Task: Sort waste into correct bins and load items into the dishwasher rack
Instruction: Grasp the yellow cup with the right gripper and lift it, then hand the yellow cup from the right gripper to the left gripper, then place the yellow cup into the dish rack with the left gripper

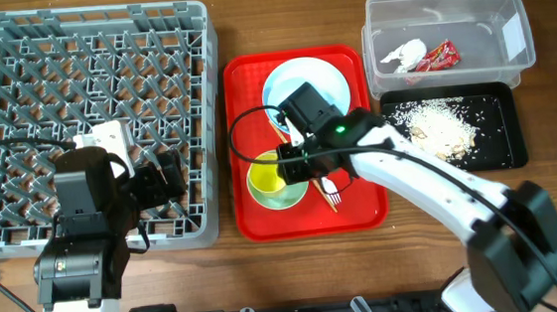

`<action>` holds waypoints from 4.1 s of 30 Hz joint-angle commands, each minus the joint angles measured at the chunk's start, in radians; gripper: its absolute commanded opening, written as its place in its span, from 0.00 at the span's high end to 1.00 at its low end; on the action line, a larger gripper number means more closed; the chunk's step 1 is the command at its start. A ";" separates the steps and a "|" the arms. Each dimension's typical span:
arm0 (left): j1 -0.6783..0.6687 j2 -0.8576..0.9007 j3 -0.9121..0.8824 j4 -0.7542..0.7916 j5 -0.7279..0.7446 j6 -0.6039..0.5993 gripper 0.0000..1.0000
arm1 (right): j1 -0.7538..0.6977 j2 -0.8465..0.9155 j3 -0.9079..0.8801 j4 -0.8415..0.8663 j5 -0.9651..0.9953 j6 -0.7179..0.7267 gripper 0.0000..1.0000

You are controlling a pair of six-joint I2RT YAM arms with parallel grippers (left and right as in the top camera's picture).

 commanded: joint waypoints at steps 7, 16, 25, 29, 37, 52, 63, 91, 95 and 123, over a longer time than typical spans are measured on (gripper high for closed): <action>-0.006 0.001 0.017 0.003 -0.009 0.001 0.00 | -0.028 0.029 0.027 -0.002 0.012 0.090 0.96; -0.006 0.038 0.017 0.069 0.359 0.000 0.00 | -0.220 -0.266 0.060 -0.025 -0.085 0.090 0.96; -0.006 0.332 0.017 0.568 1.161 -0.082 0.00 | -0.360 -0.270 0.060 0.150 -0.715 0.068 0.96; -0.022 0.433 0.017 0.856 1.386 -0.196 0.00 | -0.360 -0.270 0.060 0.196 -0.832 0.087 0.96; -0.148 0.456 0.017 1.188 1.408 -0.322 0.00 | -0.360 -0.270 0.060 0.254 -0.983 0.100 0.96; -0.164 0.455 0.017 1.250 1.408 -0.322 0.28 | -0.360 -0.270 0.060 0.252 -0.991 0.101 0.96; -0.143 0.455 0.017 1.250 1.409 -0.322 0.25 | -0.360 -0.270 0.060 0.246 -0.991 0.102 0.96; -0.100 0.455 0.017 1.249 1.435 -0.322 0.52 | -0.360 -0.270 0.060 0.249 -0.991 0.118 0.96; -0.100 0.455 0.017 1.249 1.435 -0.321 0.56 | -0.360 -0.270 0.060 0.249 -0.991 0.118 0.89; 0.219 0.347 0.097 0.218 0.549 0.038 0.96 | -0.436 -0.301 0.146 -0.315 -0.002 -0.129 0.43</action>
